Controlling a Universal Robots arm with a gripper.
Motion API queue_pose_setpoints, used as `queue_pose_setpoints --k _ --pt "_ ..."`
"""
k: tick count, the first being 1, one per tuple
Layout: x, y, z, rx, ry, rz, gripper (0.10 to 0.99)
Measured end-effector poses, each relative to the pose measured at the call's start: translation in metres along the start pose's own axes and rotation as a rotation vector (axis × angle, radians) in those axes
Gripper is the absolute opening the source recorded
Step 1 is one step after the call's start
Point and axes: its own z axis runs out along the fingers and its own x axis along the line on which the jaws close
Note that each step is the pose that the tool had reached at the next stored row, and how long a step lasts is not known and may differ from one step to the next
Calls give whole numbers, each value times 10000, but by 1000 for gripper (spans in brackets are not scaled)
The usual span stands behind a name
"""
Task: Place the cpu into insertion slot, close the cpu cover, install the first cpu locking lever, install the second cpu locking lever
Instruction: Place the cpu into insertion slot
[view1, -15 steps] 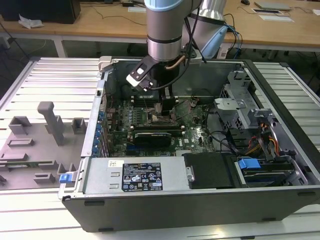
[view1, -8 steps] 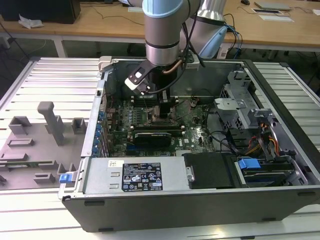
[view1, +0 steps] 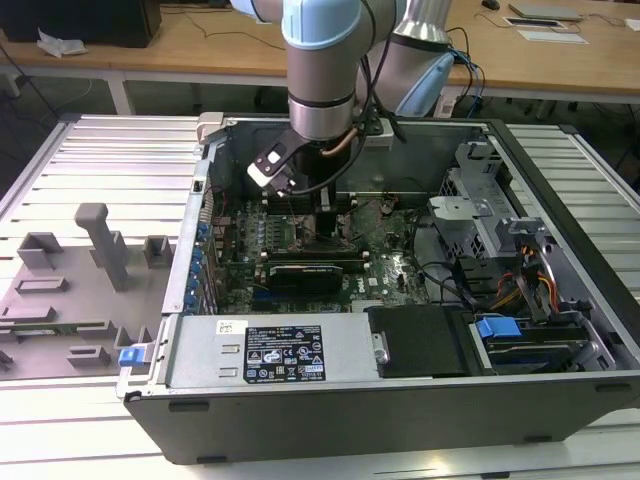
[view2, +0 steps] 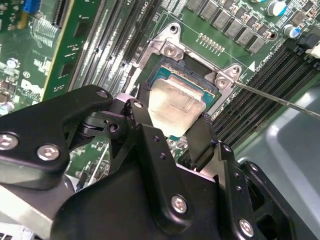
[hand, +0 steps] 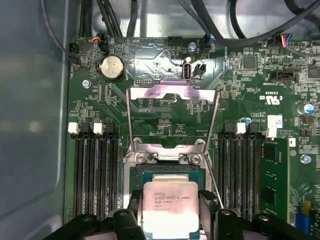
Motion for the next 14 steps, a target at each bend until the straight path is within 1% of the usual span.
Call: queue_pose_setpoints --k 2,7,14 --pt "14 -6 34 -2 -6 91 541" --pt "33 -10 79 -1 -11 143 541" --pt "34 -8 84 -2 -11 143 541"
